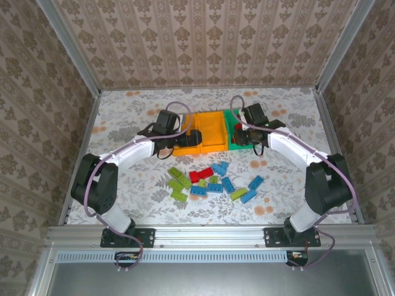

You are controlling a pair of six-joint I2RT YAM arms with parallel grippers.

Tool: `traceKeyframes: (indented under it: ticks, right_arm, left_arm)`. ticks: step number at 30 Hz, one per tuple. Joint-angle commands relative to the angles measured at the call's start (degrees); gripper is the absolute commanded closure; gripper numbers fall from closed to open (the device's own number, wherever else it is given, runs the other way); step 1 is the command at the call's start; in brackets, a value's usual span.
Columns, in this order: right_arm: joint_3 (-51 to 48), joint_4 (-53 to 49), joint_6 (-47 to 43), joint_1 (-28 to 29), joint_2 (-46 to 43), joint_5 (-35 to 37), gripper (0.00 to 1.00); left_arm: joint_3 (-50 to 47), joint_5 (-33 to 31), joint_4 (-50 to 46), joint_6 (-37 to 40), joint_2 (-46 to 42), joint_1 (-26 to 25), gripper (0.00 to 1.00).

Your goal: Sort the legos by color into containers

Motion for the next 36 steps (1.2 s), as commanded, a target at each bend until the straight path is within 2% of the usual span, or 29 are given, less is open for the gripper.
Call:
traceKeyframes:
  ticks: [1, 8, 17, 20, 23, 27, 33, 36]
  right_arm:
    - [4.0, -1.3, 6.7, -0.6, 4.6, 4.2, 0.75]
    - [10.3, -3.2, 9.8, -0.8, 11.0, 9.0, 0.72]
    - [12.7, -3.0, 12.6, -1.9, 13.4, 7.9, 0.66]
    - [12.5, -2.9, 13.4, -2.0, 13.3, 8.0, 0.58]
    - [12.0, -2.4, 13.4, -2.0, 13.2, 8.1, 0.55]
    - [11.9, -2.4, 13.1, -2.0, 13.2, 8.6, 0.45]
    - [9.6, -0.3, 12.8, -2.0, 10.6, 8.6, 0.31]
    - [8.2, 0.6, 13.0, -2.0, 8.9, 9.5, 0.25]
  left_arm:
    - [-1.5, -5.5, -9.7, -0.3, -2.9, 0.2, 0.00]
    - [-7.2, -8.2, -16.6, -7.7, -8.0, 0.2, 0.00]
    - [-9.9, -8.0, -21.9, -6.5, -10.8, 0.1, 0.00]
    - [-9.4, -5.9, -23.9, -9.3, -10.0, 0.1, 0.00]
    - [-9.4, -2.5, -24.2, -13.2, -9.2, 0.0, 0.00]
    - [-10.2, 0.8, -22.8, -18.4, -8.4, 0.0, 0.00]
    - [-9.8, 3.0, -20.5, -21.2, -5.8, 0.0, 0.00]
    - [-10.1, 3.6, -19.7, -21.7, -4.8, 0.0, 0.04]
